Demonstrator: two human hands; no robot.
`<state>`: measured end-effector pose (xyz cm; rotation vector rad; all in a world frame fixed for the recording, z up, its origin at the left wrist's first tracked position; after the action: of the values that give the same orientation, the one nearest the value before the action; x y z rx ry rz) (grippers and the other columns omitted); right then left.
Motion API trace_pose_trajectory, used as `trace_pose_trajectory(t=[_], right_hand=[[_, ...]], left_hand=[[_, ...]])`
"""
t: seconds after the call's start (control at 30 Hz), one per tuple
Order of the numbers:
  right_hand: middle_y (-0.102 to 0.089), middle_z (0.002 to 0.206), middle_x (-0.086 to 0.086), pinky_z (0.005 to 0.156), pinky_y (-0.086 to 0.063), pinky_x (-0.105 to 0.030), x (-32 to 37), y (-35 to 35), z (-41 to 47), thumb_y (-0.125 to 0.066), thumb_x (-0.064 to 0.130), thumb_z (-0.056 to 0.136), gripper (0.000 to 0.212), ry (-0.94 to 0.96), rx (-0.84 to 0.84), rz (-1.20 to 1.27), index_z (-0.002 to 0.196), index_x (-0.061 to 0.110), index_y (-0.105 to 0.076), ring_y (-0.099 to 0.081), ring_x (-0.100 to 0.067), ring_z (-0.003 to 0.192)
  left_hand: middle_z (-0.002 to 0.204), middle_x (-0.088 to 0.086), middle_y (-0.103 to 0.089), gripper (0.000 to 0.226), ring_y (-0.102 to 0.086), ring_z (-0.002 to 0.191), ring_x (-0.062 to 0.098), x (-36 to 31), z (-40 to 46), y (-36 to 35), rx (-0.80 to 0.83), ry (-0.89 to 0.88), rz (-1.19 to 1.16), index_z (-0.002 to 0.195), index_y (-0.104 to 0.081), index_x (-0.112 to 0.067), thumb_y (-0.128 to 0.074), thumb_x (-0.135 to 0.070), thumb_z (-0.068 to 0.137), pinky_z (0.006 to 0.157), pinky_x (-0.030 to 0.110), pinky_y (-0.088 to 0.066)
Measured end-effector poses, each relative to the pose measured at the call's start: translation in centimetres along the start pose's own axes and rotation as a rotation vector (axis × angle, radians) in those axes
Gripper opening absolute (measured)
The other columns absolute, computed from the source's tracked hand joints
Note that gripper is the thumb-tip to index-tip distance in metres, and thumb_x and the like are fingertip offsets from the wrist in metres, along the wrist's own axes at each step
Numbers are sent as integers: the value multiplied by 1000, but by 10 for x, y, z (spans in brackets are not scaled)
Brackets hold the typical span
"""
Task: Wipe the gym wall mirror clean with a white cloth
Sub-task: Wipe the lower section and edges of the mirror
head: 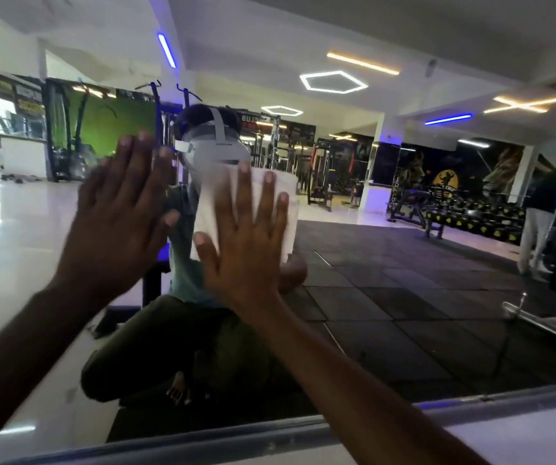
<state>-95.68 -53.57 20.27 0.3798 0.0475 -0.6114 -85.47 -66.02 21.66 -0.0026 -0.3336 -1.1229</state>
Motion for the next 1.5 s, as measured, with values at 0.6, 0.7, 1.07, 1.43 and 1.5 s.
trace_pose_trajectory(t=[0.6, 0.7, 1.07, 1.43, 1.5], right_hand=[[-11, 177, -12, 132, -1, -54, -31, -1, -37, -39, 42, 102, 77, 79, -7, 158, 168, 9, -16, -1, -31, 164], [-16, 176, -11, 132, -5, -55, -104, 14, -43, -38, 39, 105, 72, -54, -100, 134, 167, 8, -19, -7, -31, 164], [0, 177, -13, 129, -5, -65, -14, -22, -77, -38, 52, 105, 78, -167, -5, 48, 169, 17, -10, 4, -44, 162], [-4, 173, -28, 122, -13, -73, -56, -63, -253, -25, 65, 104, 90, -854, -36, 140, 167, 6, 0, 0, -49, 161], [-1, 173, -30, 124, -6, -74, 22, -86, -247, -31, 65, 102, 94, -661, 73, 166, 167, 6, 2, 1, -54, 158]], left_hand=[[176, 15, -7, 75, -7, 163, 31, -16, -16, 6, 67, 128, -15, 168, -14, -8, -38, -42, 106, 129, 52, -13], [176, 16, -8, 75, -7, 163, 33, -14, -18, 7, 82, 99, 0, 168, -13, -7, -38, -43, 106, 130, 53, -13], [175, 19, -1, 70, -2, 163, 35, -28, -61, 4, 166, 126, 9, 168, -12, -7, -34, -36, 108, 128, 57, -14], [173, 27, -6, 79, -8, 161, 44, -47, -237, -15, 396, 240, 63, 166, -18, -3, -38, -50, 106, 125, 64, -16], [173, 26, -6, 80, -7, 161, 43, -43, -239, -17, 371, 237, 62, 167, -17, -4, -42, -50, 106, 126, 62, -14]])
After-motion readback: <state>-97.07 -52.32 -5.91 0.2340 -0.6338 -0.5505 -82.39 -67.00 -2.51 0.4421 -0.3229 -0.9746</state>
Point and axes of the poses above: each hand's wrist, its own z-axis towards the middle knuckle, its own y-axis out of the back of the hand, x = y × z, the point moved 6 cm from there along z, towards the middle knuckle
